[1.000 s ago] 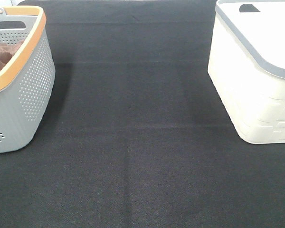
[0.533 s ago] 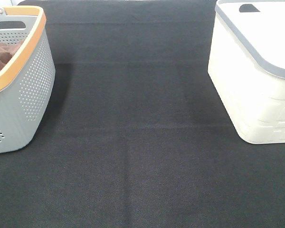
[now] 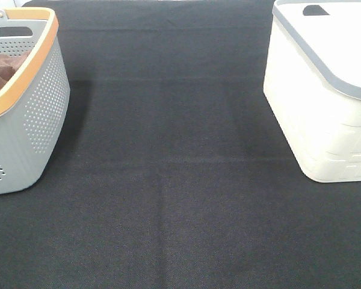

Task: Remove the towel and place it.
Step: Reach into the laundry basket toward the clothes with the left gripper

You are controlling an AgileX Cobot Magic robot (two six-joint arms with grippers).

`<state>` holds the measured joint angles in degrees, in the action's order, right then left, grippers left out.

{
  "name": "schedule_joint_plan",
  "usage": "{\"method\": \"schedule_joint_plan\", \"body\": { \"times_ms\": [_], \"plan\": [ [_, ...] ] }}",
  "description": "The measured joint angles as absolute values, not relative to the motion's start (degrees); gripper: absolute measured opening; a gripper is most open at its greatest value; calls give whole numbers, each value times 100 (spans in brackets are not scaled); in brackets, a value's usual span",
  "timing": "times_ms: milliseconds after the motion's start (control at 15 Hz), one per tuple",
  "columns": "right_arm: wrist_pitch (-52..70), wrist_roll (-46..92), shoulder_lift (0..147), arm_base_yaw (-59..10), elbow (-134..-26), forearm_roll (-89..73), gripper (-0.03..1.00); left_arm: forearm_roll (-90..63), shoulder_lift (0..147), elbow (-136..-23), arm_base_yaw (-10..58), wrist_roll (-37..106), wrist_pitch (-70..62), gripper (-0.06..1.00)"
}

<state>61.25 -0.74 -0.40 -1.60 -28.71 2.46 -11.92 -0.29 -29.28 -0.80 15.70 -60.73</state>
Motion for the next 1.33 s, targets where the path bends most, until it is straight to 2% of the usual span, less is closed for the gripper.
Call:
{"method": "schedule_joint_plan", "body": {
  "times_ms": [1333],
  "plan": [
    [6125, -74, -40, -160, -2871, 246, 72, -1192, -29, -2928, -80, 1570, -6073, 65]
  ]
}}
